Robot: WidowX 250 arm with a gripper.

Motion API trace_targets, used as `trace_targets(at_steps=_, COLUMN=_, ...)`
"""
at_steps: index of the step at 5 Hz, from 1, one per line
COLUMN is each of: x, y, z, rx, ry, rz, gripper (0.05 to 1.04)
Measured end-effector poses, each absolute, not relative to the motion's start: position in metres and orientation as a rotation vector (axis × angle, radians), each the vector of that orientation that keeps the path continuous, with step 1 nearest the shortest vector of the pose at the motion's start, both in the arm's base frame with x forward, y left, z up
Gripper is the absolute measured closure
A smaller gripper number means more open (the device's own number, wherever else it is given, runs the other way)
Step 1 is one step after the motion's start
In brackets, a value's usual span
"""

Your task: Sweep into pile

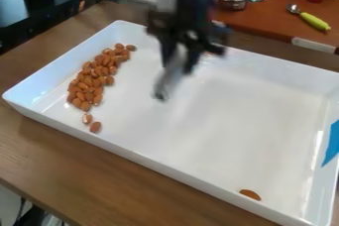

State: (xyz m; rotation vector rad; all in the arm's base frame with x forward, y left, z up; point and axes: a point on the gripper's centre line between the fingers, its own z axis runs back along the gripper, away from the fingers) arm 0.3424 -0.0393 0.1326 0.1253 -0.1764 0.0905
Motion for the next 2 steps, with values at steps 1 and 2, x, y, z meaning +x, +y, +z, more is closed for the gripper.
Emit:
trace_targets(at_steps=1, x=0.330, y=-0.084, z=0.132, rx=0.160, ry=-0.189, rz=0.080, gripper=0.708)
trace_targets(at_steps=2, x=0.318, y=-0.132, z=0.119, rx=0.212, ry=-0.143, rz=0.062, gripper=0.708)
